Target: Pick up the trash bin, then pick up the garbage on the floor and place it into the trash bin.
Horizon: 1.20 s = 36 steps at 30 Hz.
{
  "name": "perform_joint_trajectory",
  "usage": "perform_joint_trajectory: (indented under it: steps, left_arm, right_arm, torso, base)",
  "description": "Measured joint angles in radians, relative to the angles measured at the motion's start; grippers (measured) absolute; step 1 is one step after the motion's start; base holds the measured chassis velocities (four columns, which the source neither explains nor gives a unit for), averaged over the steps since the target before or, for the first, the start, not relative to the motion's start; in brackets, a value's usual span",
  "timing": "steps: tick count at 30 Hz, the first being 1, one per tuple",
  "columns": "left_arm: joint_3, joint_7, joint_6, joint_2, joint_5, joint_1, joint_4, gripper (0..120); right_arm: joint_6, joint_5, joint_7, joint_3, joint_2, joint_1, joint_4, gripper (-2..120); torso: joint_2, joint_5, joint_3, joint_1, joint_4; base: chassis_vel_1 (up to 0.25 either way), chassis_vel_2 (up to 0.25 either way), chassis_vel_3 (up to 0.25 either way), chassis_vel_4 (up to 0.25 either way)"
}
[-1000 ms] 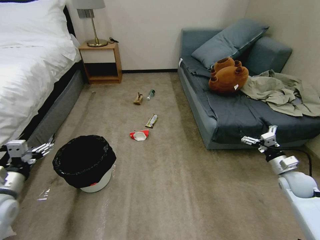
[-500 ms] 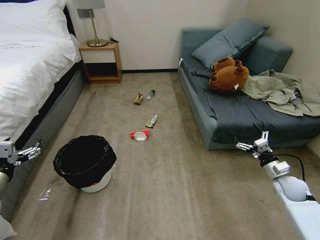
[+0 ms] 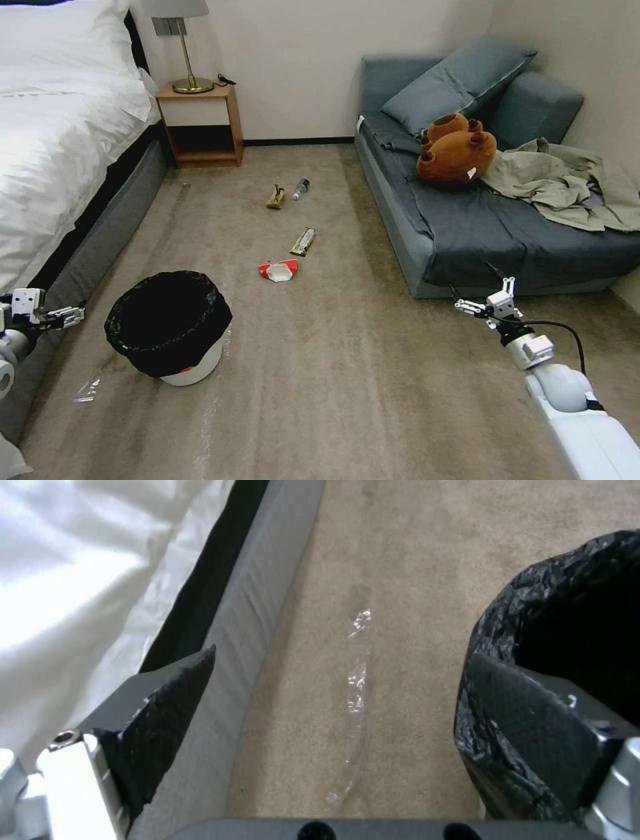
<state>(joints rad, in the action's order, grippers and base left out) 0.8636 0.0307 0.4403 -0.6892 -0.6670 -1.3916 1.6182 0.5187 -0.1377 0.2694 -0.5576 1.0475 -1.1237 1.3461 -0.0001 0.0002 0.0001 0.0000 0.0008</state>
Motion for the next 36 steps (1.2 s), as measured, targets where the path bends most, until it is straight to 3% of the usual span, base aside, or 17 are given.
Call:
perform_joint_trajectory:
  steps: [1,3,4,5,10,12,13,14,16,17,36]
  left_arm:
    - [-0.012,-0.001,0.005,0.006,-0.012,0.018,-0.005,99]
    - [-0.074,-0.009,0.026,0.038,-0.077,0.126,-0.027,99]
    - [-0.074,-0.009,0.026,0.038,-0.077,0.126,-0.027,99]
    - [-0.095,-0.014,0.031,0.05,-0.099,0.165,-0.033,99]
    - [-0.11,-0.018,0.038,0.056,-0.115,0.19,-0.039,100]
    - [-0.113,-0.018,0.037,0.056,-0.115,0.192,-0.039,100]
    - [-0.137,-0.032,0.029,0.056,-0.118,0.207,-0.045,100]
    - [-0.137,-0.032,0.029,0.056,-0.118,0.207,-0.045,100]
    - [-0.197,-0.066,0.012,0.049,-0.114,0.241,-0.056,99]
    - [-0.203,-0.072,0.009,0.047,-0.109,0.242,-0.06,99]
    - [-0.198,-0.081,0.042,0.036,-0.063,0.236,-0.101,99]
  right_arm:
    - [0.0,0.002,0.0,0.001,0.004,0.001,-0.002,100]
    - [0.002,0.01,0.001,0.002,0.013,0.006,-0.013,100]
    - [0.002,0.01,0.001,0.002,0.013,0.006,-0.013,100]
    - [0.004,0.013,0.001,0.003,0.017,0.009,-0.019,100]
    - [0.009,0.021,0.002,0.004,0.027,0.022,-0.045,100]
    - [0.014,0.026,0.003,0.005,0.031,0.026,-0.056,100]
    - [0.018,0.03,0.005,0.005,0.035,0.029,-0.064,100]
    - [0.018,0.03,0.005,0.005,0.035,0.029,-0.064,100]
    - [0.024,0.033,0.007,0.007,0.04,0.033,-0.078,100]
    - [0.025,0.034,0.007,0.009,0.042,0.034,-0.081,100]
    - [0.035,0.043,0.011,0.022,0.067,0.048,-0.105,100]
  torso:
    - [0.0,-0.0003,0.0,0.0,0.0001]
    - [0.0,-0.0005,0.0,0.0,-0.0006]
    - [0.0,-0.0005,0.0,0.0,-0.0006]
    - [0.0,0.0005,0.0,0.0,-0.0022]
    - [0.0,-0.0012,0.0,0.0,-0.001]
    - [0.0,0.0002,0.0,0.0,-0.0002]
    - [0.0,0.0008,0.0,0.0,0.0006]
    - [0.0,0.0008,0.0,0.0,0.0006]
    - [0.0,-0.0012,0.0,0.0,-0.001]
    - [0.0,-0.0003,0.0,0.0,-0.0014]
    - [0.0,-0.0001,0.0,0.0,-0.0006]
  base:
    - [0.0,0.0,0.0,0.0]
    - [0.0,0.0,0.0,0.0]
    - [0.0,0.0,0.0,0.0]
    - [0.0,0.0,0.0,0.0]
    - [0.0,0.0,0.0,0.0]
    - [0.0,0.0,0.0,0.0]
    - [0.0,0.0,0.0,0.0]
    - [0.0,0.0,0.0,0.0]
    - [0.0,0.0,0.0,0.0]
    - [0.0,0.0,0.0,0.0]
    - [0.0,0.0,0.0,0.0]
